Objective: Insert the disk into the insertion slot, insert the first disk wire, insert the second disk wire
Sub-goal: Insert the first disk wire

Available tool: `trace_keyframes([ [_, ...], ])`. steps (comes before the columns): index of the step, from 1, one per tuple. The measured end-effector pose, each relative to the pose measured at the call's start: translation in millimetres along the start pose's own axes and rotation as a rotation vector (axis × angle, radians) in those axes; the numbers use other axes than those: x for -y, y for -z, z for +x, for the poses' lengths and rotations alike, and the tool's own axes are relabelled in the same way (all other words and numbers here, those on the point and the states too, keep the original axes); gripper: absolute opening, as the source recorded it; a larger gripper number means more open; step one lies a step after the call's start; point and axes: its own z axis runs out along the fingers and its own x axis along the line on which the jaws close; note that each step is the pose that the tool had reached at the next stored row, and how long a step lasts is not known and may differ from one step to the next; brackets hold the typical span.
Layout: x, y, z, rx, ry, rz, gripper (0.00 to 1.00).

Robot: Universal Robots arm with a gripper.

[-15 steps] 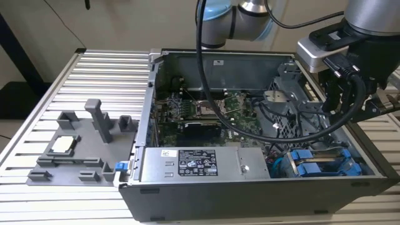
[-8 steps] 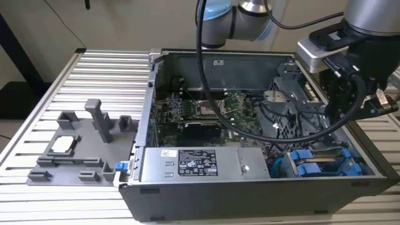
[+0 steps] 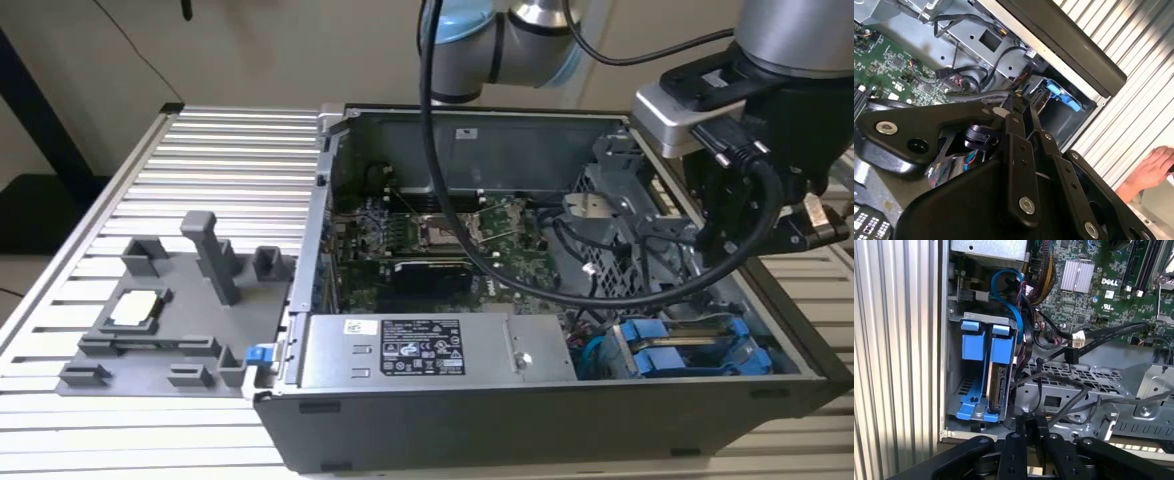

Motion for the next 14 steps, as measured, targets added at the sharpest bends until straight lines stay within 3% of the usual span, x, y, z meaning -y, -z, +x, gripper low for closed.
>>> trace_keyframes([
  [7, 0.8, -1.2, 8.3, -0.0021, 0.001, -0.0008, 0.19],
  [14, -0.6, -1.8, 27.9, -0.0020, 0.000, -0.0021, 0.19],
])
